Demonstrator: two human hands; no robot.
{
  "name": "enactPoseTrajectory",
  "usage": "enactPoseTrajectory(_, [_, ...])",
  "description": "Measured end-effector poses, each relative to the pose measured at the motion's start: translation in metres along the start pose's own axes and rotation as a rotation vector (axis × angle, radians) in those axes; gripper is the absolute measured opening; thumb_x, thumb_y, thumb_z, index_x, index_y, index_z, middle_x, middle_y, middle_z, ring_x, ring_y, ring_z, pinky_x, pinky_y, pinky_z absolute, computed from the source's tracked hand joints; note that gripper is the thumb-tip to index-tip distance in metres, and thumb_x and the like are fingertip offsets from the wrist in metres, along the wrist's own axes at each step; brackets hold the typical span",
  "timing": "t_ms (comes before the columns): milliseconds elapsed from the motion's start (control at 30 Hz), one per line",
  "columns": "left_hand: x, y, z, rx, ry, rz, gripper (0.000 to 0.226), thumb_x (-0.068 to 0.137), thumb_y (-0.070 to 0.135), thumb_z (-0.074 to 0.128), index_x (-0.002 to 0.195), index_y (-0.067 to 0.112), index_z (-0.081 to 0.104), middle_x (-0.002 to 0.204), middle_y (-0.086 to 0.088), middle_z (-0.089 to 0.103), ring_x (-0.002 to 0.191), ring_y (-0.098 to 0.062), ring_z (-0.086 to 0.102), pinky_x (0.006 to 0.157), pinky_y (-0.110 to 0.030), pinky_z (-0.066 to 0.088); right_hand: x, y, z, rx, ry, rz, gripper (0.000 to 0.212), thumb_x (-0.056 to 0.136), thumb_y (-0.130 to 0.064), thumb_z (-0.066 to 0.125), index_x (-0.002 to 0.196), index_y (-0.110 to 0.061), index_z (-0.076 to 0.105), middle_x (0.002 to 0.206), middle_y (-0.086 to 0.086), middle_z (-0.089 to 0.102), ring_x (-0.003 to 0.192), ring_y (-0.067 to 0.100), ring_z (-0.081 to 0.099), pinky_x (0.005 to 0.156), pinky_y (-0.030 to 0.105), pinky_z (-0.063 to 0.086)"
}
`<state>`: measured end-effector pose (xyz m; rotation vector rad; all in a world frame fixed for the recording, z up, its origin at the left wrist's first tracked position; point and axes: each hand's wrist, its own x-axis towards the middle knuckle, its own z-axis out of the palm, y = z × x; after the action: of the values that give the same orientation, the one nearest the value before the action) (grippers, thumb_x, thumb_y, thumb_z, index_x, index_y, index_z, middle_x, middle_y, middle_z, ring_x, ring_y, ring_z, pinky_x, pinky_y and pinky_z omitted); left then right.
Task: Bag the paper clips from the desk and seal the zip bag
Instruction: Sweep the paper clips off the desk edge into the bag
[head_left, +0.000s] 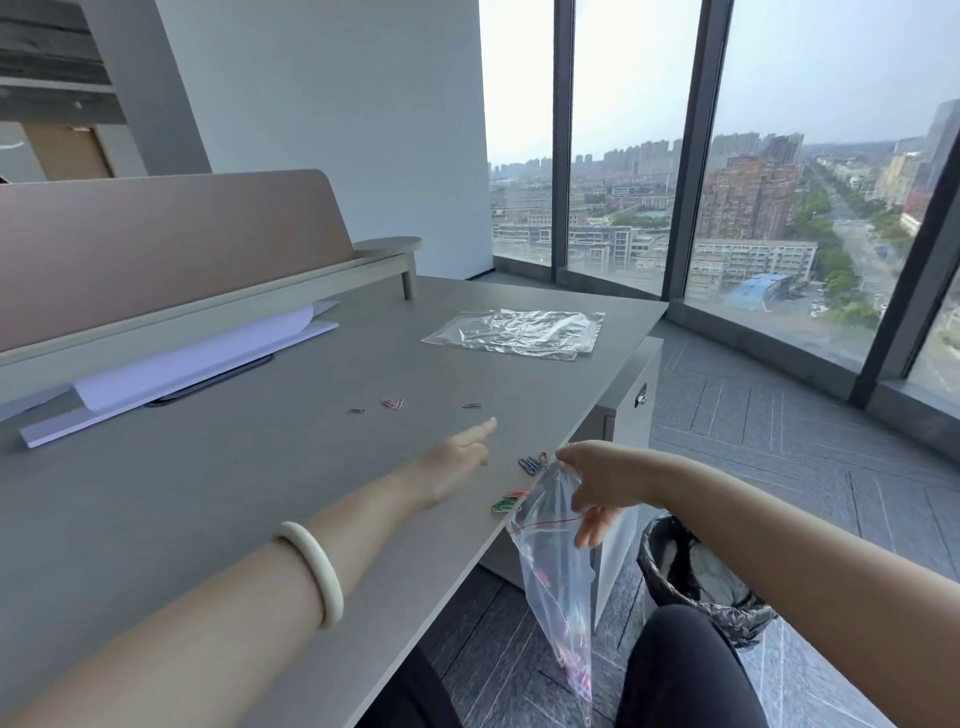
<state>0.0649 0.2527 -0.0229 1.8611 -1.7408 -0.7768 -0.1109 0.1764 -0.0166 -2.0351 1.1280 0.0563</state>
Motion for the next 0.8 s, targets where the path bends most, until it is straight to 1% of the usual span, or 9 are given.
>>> enactPoseTrajectory(100, [-0.002,-0.008,-0.015,0.065,0.035,-0.022,0.054,0.094,0.01,0.033,0.146,0.022,0.026,0.156,0.007,0.021,0.145,-0.009,0.017,0.116,-0.021,0.011,-0.001,0.0,0.0,0.008,-0.002,0.006,0.044,0.086,0.002,0.055,0.13,0.005,0.047,0.097,0.027,0.058,0.044,0.008,0.063,0.05,0.014,0.051])
enactPoseTrajectory(200, [-0.008,-0.005,-0.01,0.238,-0.05,-0.026,0.053,0.096,0.008,0.027,0.148,0.012,0.019,0.159,0.001,0.011,0.147,-0.009,0.008,0.116,-0.02,0.005,-0.002,-0.009,0.003,0.139,-0.074,0.07,0.045,0.099,-0.011,0.036,0.142,0.001,0.031,0.136,0.0,0.046,0.039,0.002,0.06,0.039,0.016,0.049])
enactPoseTrajectory(333, [-0.024,-0.01,0.01,0.503,-0.169,-0.046,0.052,0.098,0.014,0.023,0.148,0.006,0.013,0.16,-0.01,-0.002,0.148,-0.016,-0.002,0.12,-0.026,0.0,0.003,-0.009,0.007,0.302,-0.091,0.135,0.049,0.103,-0.016,0.023,0.146,0.005,0.014,0.148,0.025,0.031,0.034,0.014,0.061,0.038,0.022,0.051])
enactPoseTrajectory(467, [-0.036,0.0,0.027,0.601,-0.223,0.035,0.054,0.098,0.018,0.022,0.149,0.011,0.008,0.16,-0.008,-0.005,0.148,-0.015,-0.006,0.119,-0.026,-0.003,0.001,-0.015,0.01,0.408,-0.133,0.178,0.051,0.104,-0.018,0.012,0.148,0.003,0.001,0.155,0.024,0.009,0.033,0.02,0.061,0.035,0.027,0.051])
enactPoseTrajectory(533, [-0.03,0.006,0.027,0.579,-0.224,0.063,0.053,0.099,0.018,0.021,0.149,0.013,0.007,0.16,-0.006,-0.003,0.148,-0.015,-0.005,0.118,-0.025,-0.003,-0.002,-0.017,0.007,0.333,-0.126,0.131,0.049,0.103,-0.015,0.019,0.148,0.002,0.009,0.155,0.02,0.016,0.035,0.014,0.061,0.037,0.023,0.052])
enactPoseTrajectory(600, [-0.017,0.01,0.021,0.54,-0.186,0.064,0.052,0.099,0.016,0.022,0.149,0.012,0.009,0.16,-0.006,0.0,0.148,-0.015,-0.003,0.119,-0.027,-0.002,-0.005,-0.012,0.007,0.129,-0.037,0.064,0.047,0.096,-0.005,0.041,0.142,0.003,0.031,0.138,0.025,0.046,0.052,0.014,0.067,0.049,0.019,0.055])
enactPoseTrajectory(667, [0.0,0.009,0.014,0.512,-0.128,0.037,0.052,0.099,0.014,0.023,0.149,0.008,0.011,0.16,-0.008,0.001,0.148,-0.015,-0.001,0.12,-0.027,0.0,-0.011,-0.01,0.005,0.014,-0.006,0.0,0.047,0.088,0.002,0.053,0.134,0.003,0.043,0.121,0.025,0.059,0.084,0.023,0.071,0.058,0.019,0.056])
enactPoseTrajectory(733, [0.014,0.006,0.012,0.472,-0.101,0.02,0.052,0.098,0.013,0.022,0.149,0.006,0.01,0.16,-0.009,0.001,0.148,-0.015,0.0,0.119,-0.026,0.0,-0.016,-0.013,0.003,0.019,-0.024,0.013,0.047,0.09,0.001,0.05,0.136,0.003,0.04,0.125,0.025,0.058,0.101,0.029,0.067,0.06,0.021,0.055])
enactPoseTrajectory(800, [0.021,0.004,0.016,0.435,-0.111,0.026,0.053,0.098,0.011,0.023,0.149,0.006,0.011,0.16,-0.008,0.001,0.148,-0.015,-0.001,0.118,-0.024,-0.001,-0.017,-0.02,0.004,0.206,-0.068,0.124,0.049,0.099,-0.01,0.036,0.144,0.004,0.024,0.141,0.02,0.045,0.101,0.025,0.065,0.072,0.025,0.052])
